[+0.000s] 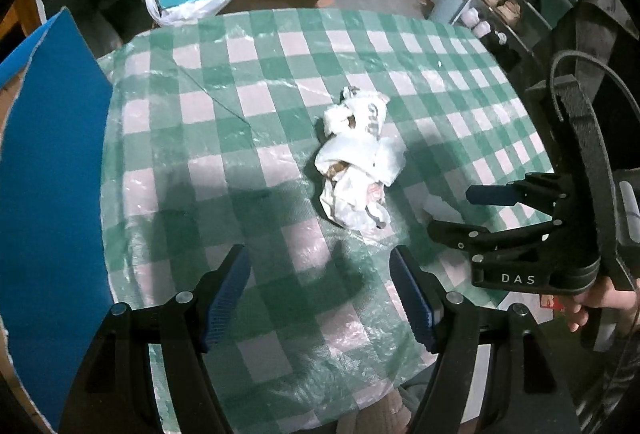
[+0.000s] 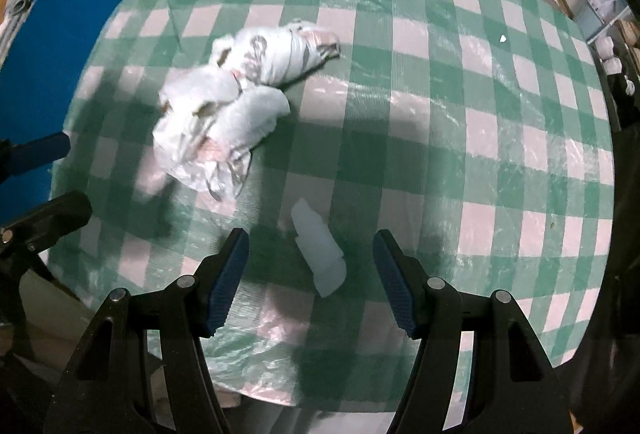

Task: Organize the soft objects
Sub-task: 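Grasp the small white plastic strip with the right gripper, then grasp the white crumpled plastic bag with the left gripper while the right holds the strip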

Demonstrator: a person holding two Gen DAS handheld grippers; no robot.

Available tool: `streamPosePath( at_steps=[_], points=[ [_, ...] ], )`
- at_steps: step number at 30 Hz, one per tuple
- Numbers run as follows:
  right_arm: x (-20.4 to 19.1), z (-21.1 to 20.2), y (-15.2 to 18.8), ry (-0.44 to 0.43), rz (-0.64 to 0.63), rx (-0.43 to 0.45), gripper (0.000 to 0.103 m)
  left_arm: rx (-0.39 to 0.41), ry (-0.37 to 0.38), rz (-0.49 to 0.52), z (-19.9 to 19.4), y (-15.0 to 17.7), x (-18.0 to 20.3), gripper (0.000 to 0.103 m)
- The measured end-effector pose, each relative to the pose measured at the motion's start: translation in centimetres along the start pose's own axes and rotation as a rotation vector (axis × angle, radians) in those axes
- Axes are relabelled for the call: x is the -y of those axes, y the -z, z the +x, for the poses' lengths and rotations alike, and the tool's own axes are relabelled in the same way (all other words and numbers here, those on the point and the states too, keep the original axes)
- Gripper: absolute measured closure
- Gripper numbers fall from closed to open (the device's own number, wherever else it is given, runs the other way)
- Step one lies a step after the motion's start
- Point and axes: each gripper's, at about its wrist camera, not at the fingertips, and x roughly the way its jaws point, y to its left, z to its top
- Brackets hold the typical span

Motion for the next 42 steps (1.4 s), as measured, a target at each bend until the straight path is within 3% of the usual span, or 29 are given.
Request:
streamPosePath(
  at_steps=[9, 15, 19, 42],
  points=[
    [0.4, 1.5, 0.3, -0.006, 0.000, -0.028, 0.040, -0.026, 0.005, 0.000, 1.2, 0.2, 0.0, 0.030],
    [0.7, 1.8, 0.4, -0.008, -0.001, -0.028, 0.058, -0.032, 0.016, -0.016, 1.8, 0.0, -0.2, 0.030],
    [0.5, 2.1, 0.4, -0.019, 0.005, -0.024, 0.078, -0.034, 0.023, -0.021, 2.0, -0.3, -0.2, 0.030],
    [5.4, -1.9, -3.8, -0.060, 0.148, 0.107, 0.081, -0.021, 0.111, -0.052, 4.5, -5.5, 1.8, 0.029]
  ],
)
